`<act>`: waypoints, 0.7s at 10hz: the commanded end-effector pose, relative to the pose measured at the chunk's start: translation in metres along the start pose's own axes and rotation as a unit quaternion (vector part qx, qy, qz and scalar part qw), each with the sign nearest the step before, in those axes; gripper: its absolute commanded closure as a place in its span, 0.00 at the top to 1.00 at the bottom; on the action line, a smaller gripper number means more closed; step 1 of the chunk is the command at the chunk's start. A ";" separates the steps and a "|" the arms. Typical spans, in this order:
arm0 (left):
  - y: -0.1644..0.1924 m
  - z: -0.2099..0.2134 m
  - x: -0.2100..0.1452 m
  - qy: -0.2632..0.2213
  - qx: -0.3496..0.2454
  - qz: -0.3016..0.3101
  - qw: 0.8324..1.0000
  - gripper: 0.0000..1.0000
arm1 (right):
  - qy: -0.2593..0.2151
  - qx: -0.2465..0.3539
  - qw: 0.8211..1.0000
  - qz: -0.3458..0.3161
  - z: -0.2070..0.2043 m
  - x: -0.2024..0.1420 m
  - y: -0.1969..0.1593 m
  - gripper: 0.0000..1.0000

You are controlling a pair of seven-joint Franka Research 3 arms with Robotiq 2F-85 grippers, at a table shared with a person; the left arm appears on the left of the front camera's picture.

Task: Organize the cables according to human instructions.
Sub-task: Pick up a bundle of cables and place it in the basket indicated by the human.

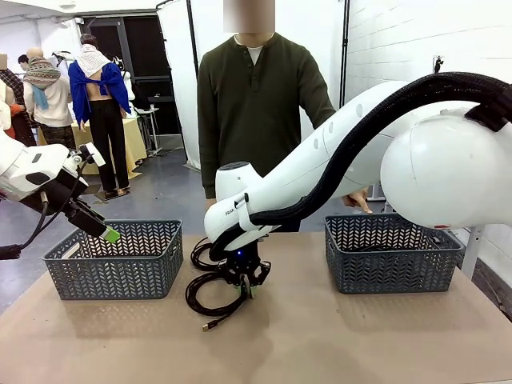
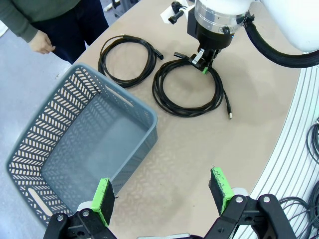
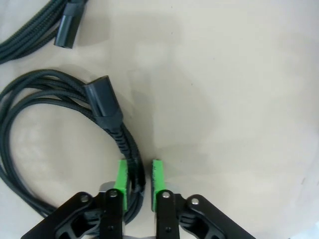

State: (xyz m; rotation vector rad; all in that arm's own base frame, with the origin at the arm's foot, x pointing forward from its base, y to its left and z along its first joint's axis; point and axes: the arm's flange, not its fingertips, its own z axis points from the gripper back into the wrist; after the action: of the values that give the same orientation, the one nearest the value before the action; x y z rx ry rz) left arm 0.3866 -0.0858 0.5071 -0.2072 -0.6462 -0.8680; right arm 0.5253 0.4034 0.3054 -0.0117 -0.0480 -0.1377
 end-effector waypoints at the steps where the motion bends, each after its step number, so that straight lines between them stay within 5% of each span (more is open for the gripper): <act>1: 0.003 -0.001 -0.001 -0.006 -0.003 0.005 1.000 1.00 | 0.019 0.013 1.000 -0.001 -0.010 0.007 -0.007 0.00; 7: 0.003 -0.001 -0.001 -0.006 -0.003 0.005 1.000 1.00 | 0.023 -0.007 0.999 0.027 0.046 0.016 -0.036 0.00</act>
State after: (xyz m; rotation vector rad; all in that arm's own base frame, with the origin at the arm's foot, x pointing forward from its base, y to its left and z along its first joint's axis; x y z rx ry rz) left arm 0.3866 -0.0858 0.5071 -0.2072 -0.6462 -0.8679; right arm 0.5344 0.3786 0.3303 -0.0151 -0.0084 -0.1110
